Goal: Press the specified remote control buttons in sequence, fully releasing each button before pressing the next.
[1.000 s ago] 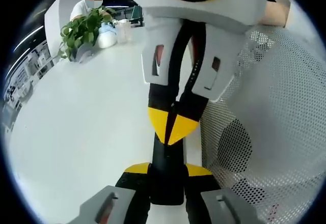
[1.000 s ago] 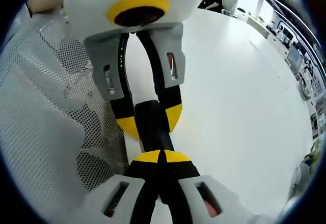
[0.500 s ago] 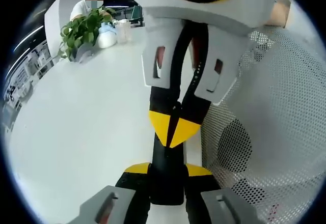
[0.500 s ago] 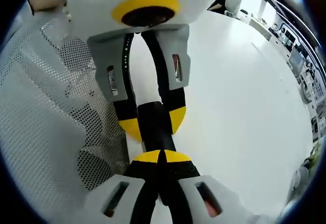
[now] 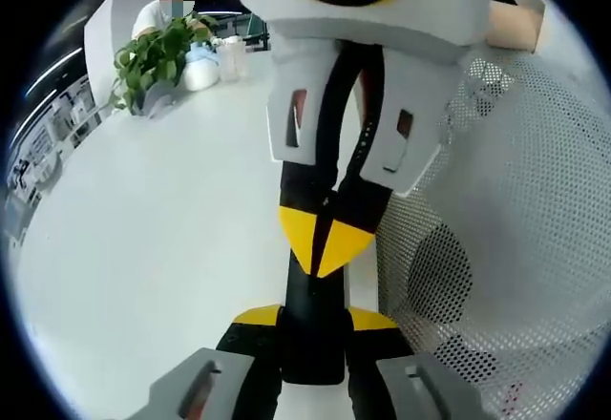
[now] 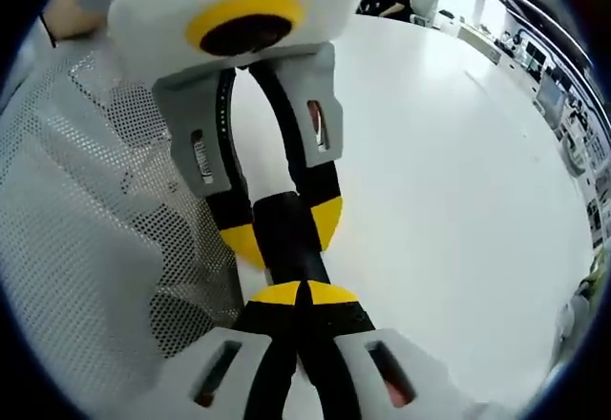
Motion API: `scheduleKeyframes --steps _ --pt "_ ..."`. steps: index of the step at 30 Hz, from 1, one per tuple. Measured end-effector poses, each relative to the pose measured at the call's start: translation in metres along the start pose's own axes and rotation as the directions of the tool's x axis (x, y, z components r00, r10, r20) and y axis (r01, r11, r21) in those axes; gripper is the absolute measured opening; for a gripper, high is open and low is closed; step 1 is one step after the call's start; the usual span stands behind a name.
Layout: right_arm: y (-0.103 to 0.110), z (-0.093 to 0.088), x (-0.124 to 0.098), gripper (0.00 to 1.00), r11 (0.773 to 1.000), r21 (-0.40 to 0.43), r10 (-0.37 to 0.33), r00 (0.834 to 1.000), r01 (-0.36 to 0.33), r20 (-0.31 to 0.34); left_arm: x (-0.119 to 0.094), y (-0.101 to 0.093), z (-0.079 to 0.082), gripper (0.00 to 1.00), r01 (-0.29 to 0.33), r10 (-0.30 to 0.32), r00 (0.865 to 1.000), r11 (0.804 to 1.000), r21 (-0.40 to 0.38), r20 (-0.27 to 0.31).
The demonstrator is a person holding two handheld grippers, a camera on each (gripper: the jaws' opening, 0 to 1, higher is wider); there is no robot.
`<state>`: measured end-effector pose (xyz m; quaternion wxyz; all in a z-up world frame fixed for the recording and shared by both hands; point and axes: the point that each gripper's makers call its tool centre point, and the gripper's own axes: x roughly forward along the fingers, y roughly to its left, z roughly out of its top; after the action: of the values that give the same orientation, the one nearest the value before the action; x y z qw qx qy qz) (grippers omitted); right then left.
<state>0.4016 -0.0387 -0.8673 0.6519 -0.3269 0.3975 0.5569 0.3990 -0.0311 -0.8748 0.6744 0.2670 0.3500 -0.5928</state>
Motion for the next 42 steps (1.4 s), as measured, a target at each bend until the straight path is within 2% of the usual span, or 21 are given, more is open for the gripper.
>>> scheduleKeyframes --steps 7,11,29,42 --pt "0.001 0.0014 0.0003 0.0 0.997 -0.081 -0.023 0.998 0.017 -0.063 -0.0001 0.0 -0.0002 0.24 0.0 0.0 1.0 1.0 -0.002 0.002" --pt "0.0001 0.001 -0.0003 0.0 0.997 -0.079 -0.029 0.997 0.024 -0.074 0.0 0.0001 -0.0002 0.24 0.004 -0.004 1.0 1.0 0.0 0.01" --pt "-0.0012 0.0006 -0.0019 0.0 1.0 0.029 -0.003 1.0 0.003 0.0 -0.0007 -0.0007 0.0003 0.24 0.002 -0.001 1.0 1.0 -0.005 0.013" --pt "-0.0015 0.0012 -0.002 0.0 0.997 0.072 0.012 1.0 -0.014 0.026 -0.0004 -0.0006 0.0002 0.24 0.001 -0.001 1.0 1.0 -0.007 0.015"
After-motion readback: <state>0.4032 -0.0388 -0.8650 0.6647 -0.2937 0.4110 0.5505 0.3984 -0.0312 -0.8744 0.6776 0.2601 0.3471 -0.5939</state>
